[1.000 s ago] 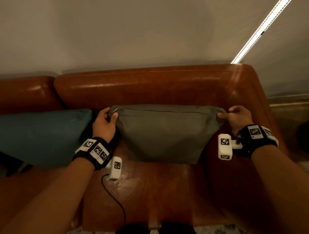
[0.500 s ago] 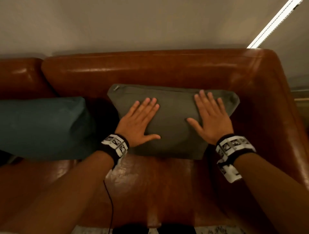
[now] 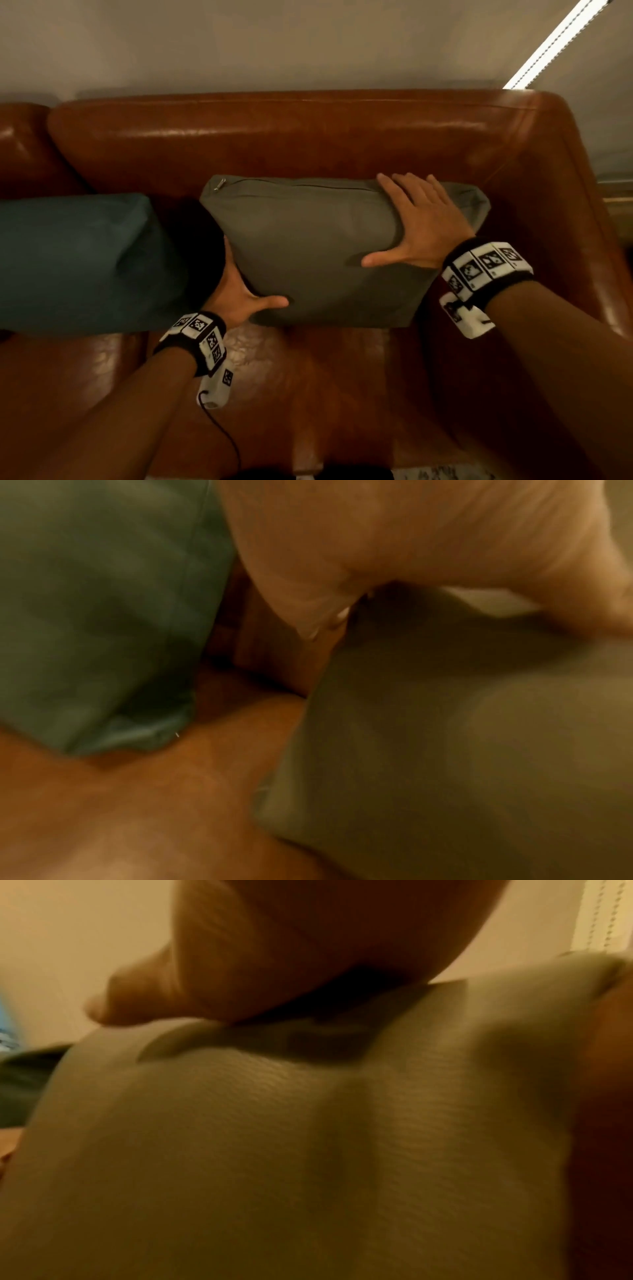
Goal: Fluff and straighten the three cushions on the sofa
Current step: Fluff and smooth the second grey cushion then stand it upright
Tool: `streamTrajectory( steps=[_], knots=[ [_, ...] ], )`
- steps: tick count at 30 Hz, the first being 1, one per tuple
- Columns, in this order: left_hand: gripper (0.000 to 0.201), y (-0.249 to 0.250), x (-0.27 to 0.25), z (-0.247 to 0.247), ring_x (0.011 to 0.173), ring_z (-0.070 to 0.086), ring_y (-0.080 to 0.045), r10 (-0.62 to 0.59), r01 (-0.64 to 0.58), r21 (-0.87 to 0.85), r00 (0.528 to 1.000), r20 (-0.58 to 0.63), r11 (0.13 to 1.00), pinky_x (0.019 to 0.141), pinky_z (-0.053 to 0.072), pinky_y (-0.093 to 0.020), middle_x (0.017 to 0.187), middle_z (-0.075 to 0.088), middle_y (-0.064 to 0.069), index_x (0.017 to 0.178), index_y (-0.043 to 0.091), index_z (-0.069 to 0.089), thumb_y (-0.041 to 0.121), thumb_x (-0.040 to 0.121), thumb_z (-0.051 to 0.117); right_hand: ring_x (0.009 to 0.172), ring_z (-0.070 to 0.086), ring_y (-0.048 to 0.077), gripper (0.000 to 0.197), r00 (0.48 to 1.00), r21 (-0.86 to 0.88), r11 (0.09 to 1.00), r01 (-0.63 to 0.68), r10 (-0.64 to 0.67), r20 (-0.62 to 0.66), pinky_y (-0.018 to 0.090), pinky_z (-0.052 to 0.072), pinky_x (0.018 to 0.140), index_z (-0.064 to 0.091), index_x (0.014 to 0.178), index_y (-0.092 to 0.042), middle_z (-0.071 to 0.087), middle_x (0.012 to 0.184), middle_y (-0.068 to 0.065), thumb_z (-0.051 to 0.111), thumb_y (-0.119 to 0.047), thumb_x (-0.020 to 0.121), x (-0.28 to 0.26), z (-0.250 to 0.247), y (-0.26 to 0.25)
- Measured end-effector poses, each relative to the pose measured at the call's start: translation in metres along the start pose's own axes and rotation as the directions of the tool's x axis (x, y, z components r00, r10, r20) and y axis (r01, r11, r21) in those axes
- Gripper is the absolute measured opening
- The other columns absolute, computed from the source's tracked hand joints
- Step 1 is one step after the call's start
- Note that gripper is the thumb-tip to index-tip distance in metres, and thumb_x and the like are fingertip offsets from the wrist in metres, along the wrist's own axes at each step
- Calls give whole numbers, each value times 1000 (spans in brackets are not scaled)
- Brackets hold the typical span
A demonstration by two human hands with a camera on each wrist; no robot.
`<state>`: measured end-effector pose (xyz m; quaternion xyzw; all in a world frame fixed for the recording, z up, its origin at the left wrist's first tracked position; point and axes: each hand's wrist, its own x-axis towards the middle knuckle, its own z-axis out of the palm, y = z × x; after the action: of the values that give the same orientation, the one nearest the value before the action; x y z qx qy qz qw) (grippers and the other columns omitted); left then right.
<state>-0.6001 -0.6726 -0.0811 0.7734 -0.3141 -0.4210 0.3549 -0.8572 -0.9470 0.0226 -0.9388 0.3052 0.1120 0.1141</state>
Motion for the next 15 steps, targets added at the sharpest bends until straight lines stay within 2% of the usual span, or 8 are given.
streamTrajectory(
  steps=[3,6,9,11,13,15],
  knots=[
    [158,4,7,5,152,31,-10,-12,8,-53,997,-71,999,126,28,-48,166,28,11,163,35,-2,52,45,103,156,20,32,143,999,21,999,-45,45,-4,57,5,128,11,164,-31,24,168,8,37,-112,48,11,2,-10],
    [139,12,2,5,145,41,-11,-14,9,-71,997,-71,997,122,36,-50,158,41,9,160,34,16,46,50,101,146,38,33,135,996,33,998,-45,47,-70,58,18,125,29,160,-28,42,157,9,38,-109,52,6,2,-14],
    [133,34,-18,0,141,47,-11,32,-37,-51,994,-100,998,118,41,-51,154,48,12,157,40,25,60,48,99,135,49,32,127,991,83,995,-56,65,-116,54,31,119,40,154,-28,52,147,7,41,-107,54,-11,-6,-13],
    [135,66,-28,-14,141,46,-11,91,-90,13,984,-150,996,118,41,-49,156,45,13,156,46,23,65,45,98,132,52,29,122,977,197,975,-102,135,-163,51,36,115,44,151,-29,55,144,4,52,-103,54,-28,-14,-8],
    [139,110,-32,-36,143,43,-14,202,-177,147,964,-176,973,118,39,-48,159,41,11,158,48,18,68,44,96,131,52,25,119,948,410,897,-167,260,-182,47,40,115,45,150,-29,54,145,1,69,-93,52,-47,-20,-4],
    [142,160,-27,-59,143,45,-23,344,-276,358,928,-142,892,117,38,-53,160,43,4,160,43,17,78,45,90,132,52,21,119,917,625,751,-212,374,-139,45,43,113,44,150,-29,53,147,-1,78,-81,49,-60,-19,-3]
  ],
)
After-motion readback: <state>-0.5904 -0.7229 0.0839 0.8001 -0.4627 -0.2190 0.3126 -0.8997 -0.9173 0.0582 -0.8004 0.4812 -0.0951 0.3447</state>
